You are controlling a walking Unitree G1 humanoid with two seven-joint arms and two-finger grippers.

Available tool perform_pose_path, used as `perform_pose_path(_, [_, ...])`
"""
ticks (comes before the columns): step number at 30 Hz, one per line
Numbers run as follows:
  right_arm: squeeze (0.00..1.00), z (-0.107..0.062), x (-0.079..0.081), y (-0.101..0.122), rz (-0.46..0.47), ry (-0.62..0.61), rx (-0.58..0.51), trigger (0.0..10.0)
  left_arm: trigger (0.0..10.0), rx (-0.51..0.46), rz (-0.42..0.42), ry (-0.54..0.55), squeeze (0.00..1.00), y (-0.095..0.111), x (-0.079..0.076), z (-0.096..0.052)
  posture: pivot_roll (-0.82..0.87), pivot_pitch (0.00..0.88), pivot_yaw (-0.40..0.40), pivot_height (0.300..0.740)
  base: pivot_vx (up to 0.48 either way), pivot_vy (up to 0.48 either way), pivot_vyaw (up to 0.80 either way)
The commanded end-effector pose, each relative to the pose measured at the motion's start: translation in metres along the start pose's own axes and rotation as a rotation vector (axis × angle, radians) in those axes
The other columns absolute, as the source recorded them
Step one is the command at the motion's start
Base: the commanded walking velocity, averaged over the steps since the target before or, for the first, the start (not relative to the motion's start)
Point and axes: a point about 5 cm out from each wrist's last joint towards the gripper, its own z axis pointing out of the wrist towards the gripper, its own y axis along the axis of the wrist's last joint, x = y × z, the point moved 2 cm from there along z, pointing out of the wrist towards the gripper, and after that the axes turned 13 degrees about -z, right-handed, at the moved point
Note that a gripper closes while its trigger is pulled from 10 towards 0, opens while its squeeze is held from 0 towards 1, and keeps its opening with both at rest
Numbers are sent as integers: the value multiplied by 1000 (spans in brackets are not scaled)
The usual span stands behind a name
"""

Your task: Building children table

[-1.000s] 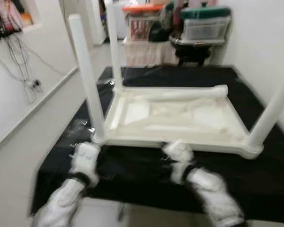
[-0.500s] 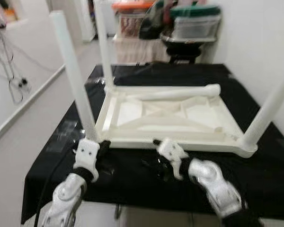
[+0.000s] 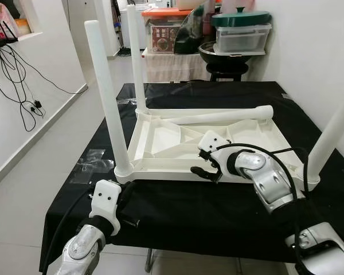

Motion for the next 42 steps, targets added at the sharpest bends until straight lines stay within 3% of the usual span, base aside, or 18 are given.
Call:
perform_pose_path(1, [0, 6, 4, -8, 4, 48, 89, 10000, 10000, 12, 7, -10, 0, -1, -1, -3, -41, 68, 19, 740, 0, 0, 0])
perform_pose_path(11, [0, 9, 0, -39, 51, 92, 343, 10000, 10000, 22, 5, -17, 0, 0, -4, -8, -39, 84, 19, 740, 0, 0, 0])
perform_pose_path(12, [0, 9, 0, -43, 65, 94, 377, 9647, 10000, 24, 4, -18, 0, 0, -4, -9, -39, 84, 17, 740, 0, 0, 0])
perform_pose_path(13, [0, 9, 0, -45, 75, 99, 401, 1216, 10000, 25, 2, -18, 0, 0, -5, -9, -38, 86, 17, 740, 0, 0, 0])
perform_pose_path(14, [0, 9, 0, -45, 75, 99, 401, 1216, 10000, 25, 2, -18, 0, 0, -5, -9, -38, 86, 17, 740, 0, 0, 0])
perform_pose_path(15, [0, 9, 0, -45, 91, 97, 411, 0, 10000, 25, 1, -18, 0, 0, -5, -9, -36, 86, 16, 740, 0, 0, 0])
perform_pose_path(21, [0, 12, -3, -40, 123, 98, 417, 0, 10000, 25, -1, -16, 0, 0, -5, -10, -38, 87, 14, 740, 0, 0, 0])
perform_pose_path(27, [0, 15, 3, -33, 83, 158, 414, 0, 10000, 25, -5, -13, 0, 0, -5, -10, -38, 87, 9, 740, 0, 0, 0])
perform_pose_path(32, [0, 21, 25, -17, 134, 284, 361, 0, 10000, 26, -8, -12, 0, 1, -6, -10, -41, 87, 7, 740, 0, 0, 0])
perform_pose_path(35, [0, 23, 29, -12, 157, 305, 341, 0, 10000, 26, -8, -12, 0, 1, -6, -10, -41, 87, 7, 740, 0, 0, 0])
perform_pose_path(37, [0, 29, 43, 21, 277, 370, 220, 0, 10000, 25, -7, -11, 0, 1, -7, -10, -34, 89, 5, 740, 0, 0, 0])
perform_pose_path(38, [0, 29, 43, 21, 277, 370, 220, 0, 10000, 25, -7, -11, 0, 1, -7, -10, -34, 89, 5, 740, 0, 0, 0])
perform_pose_path(40, [0, 35, 50, 51, 389, 384, 131, 0, 10000, 24, -5, -9, 0, 1, -7, -10, -31, 88, 5, 740, 0, 0, 0])
perform_pose_path(42, [0, 38, 52, 63, 432, 373, 97, 0, 10000, 24, -4, -8, 0, 1, -7, -10, -31, 88, 5, 740, 0, 0, 0])
